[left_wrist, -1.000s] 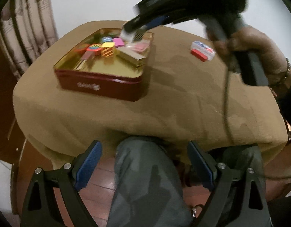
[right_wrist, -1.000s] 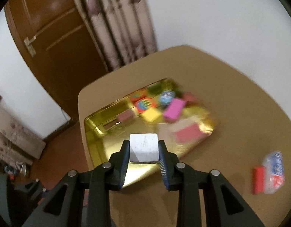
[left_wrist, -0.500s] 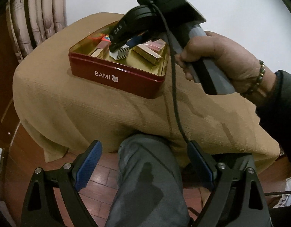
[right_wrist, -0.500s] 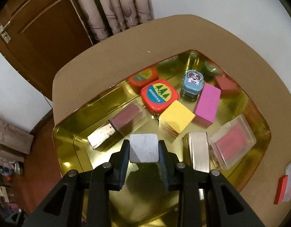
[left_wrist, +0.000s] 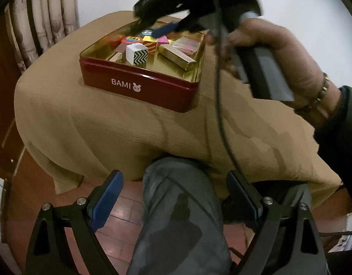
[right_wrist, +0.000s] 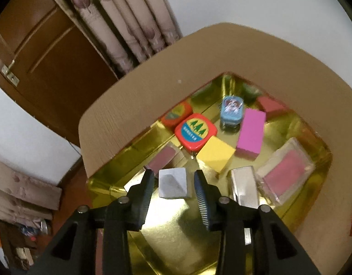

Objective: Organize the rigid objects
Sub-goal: 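Grasp the white cube with the right gripper and release it in the tray, then grasp the red block with the left gripper and release it in the tray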

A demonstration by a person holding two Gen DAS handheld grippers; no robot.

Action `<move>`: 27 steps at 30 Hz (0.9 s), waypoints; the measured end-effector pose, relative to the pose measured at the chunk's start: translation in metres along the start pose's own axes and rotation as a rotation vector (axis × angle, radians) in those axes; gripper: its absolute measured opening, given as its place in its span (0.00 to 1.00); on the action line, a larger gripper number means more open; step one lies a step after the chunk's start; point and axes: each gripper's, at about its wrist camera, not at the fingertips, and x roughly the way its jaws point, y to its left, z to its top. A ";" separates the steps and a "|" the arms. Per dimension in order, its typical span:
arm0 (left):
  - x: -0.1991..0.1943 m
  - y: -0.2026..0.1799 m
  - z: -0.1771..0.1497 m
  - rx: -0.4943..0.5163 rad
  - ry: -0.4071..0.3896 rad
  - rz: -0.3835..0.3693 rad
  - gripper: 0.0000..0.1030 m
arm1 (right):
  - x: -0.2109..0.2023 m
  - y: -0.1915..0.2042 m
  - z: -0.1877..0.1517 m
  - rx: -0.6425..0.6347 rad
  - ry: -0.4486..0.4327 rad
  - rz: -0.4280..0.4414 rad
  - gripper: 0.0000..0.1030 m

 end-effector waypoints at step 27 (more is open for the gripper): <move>0.051 -0.157 0.099 0.216 -0.025 -0.069 0.86 | -0.220 -0.304 -0.293 0.547 -0.300 -0.831 0.49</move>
